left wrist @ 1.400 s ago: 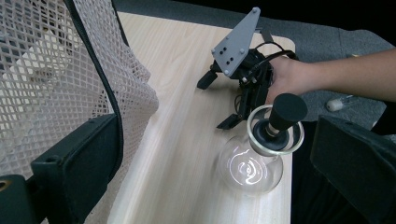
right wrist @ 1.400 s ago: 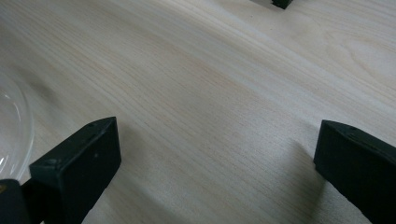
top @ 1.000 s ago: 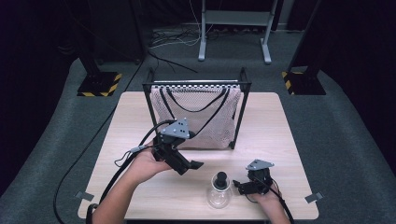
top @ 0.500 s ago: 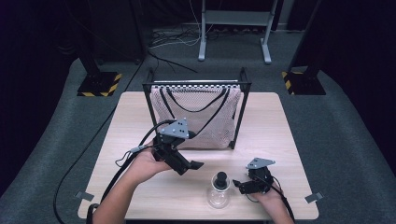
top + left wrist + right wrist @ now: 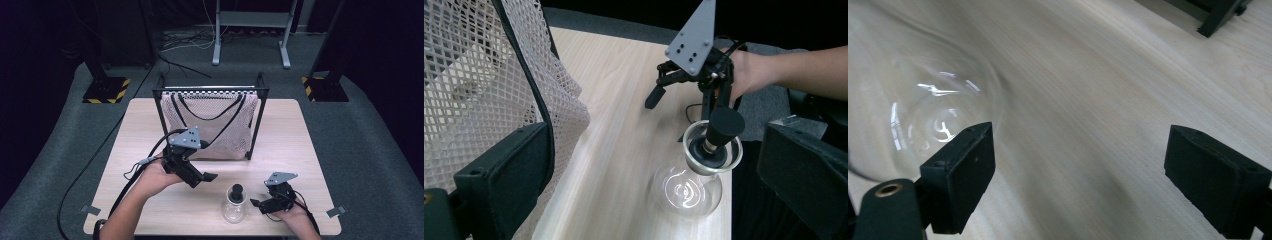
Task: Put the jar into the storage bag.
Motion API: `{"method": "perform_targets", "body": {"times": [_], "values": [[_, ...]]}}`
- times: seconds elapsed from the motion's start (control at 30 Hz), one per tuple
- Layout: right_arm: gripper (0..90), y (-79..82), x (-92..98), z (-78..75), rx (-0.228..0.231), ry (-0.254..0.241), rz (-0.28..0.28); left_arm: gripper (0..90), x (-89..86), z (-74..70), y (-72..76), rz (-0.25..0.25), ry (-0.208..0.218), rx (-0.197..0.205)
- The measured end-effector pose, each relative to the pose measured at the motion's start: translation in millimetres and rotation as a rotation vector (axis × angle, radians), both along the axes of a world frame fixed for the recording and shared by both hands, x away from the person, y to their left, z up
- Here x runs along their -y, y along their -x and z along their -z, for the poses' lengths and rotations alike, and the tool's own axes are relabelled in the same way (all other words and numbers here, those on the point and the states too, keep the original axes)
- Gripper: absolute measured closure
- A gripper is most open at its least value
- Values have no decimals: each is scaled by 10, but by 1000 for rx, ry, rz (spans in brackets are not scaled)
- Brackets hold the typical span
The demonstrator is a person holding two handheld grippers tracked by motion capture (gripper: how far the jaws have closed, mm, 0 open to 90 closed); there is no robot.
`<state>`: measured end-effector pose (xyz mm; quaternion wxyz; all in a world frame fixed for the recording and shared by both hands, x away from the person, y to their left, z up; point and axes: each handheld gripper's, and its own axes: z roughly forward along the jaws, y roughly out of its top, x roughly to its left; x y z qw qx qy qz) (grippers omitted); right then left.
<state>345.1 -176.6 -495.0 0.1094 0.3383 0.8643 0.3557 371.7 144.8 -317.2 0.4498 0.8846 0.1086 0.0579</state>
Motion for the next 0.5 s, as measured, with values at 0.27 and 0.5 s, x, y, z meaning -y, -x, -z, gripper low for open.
{"method": "perform_targets", "body": {"times": [0.27,0.5], "values": [[118,95,-57,-23,-5,-11,-64,12,-11,17,-3,-4,9,1],[118,182,-120,-27,-10,-16,-114,11,-5,18,2,-5,9,4]]}}
